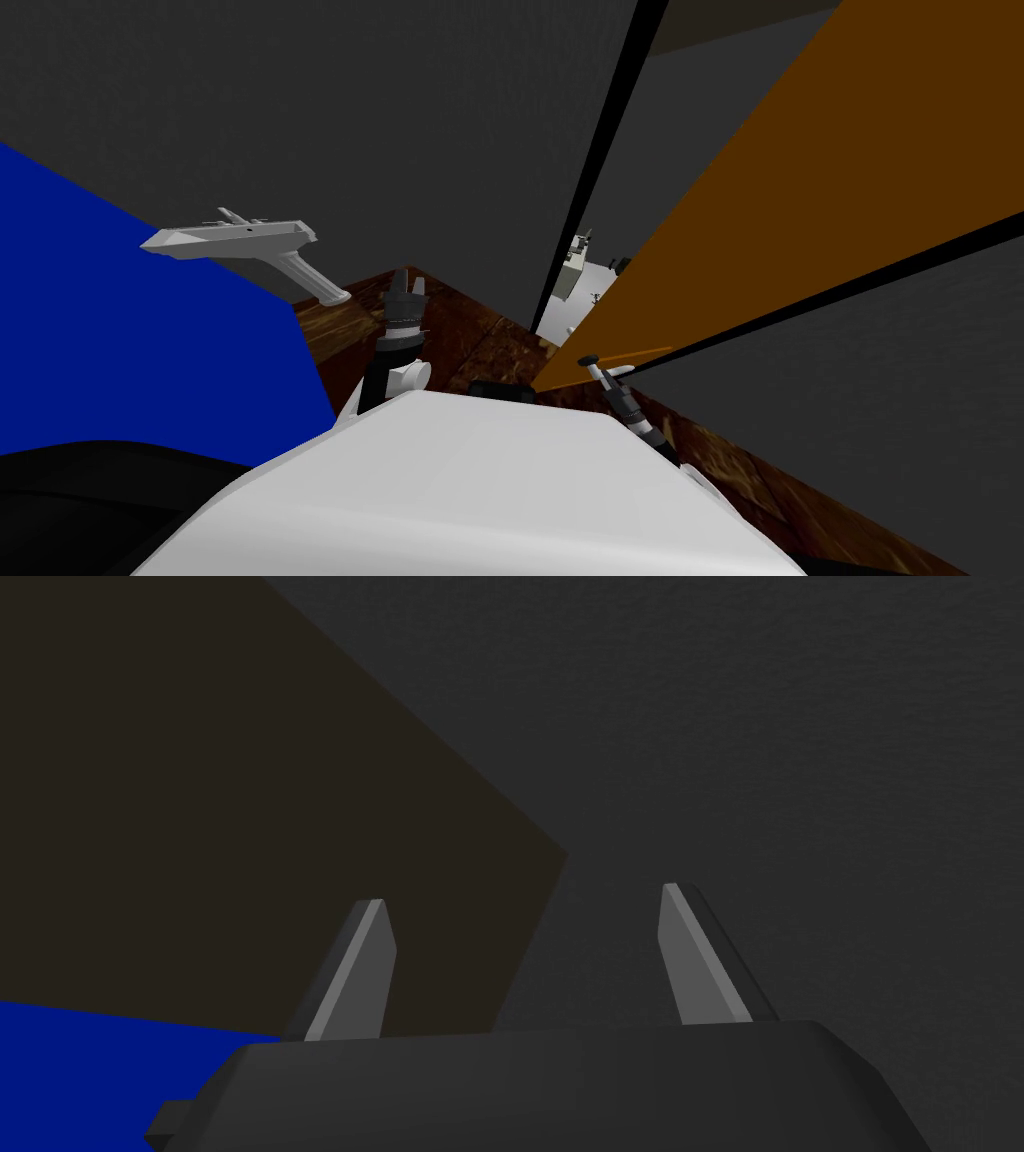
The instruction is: Pull the door open
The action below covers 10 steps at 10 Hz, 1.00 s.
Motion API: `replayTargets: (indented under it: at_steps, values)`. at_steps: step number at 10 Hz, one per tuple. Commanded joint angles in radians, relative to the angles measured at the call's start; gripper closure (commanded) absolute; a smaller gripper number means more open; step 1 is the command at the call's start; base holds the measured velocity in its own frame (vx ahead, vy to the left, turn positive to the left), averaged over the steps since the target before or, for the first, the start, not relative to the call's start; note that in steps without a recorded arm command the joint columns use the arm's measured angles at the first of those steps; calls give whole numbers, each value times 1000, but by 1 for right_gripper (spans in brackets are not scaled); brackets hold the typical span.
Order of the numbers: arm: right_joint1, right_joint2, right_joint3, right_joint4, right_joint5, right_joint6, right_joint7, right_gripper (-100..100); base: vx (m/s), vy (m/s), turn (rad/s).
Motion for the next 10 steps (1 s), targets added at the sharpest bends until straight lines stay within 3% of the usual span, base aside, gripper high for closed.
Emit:
replayTargets:
  at_steps: [1, 10]
  values:
    - [24, 6, 10, -15, 7, 1, 3, 100, 16, 0, 23]
    - [28, 4, 14, -17, 10, -7, 3, 100, -13, -5, 3]
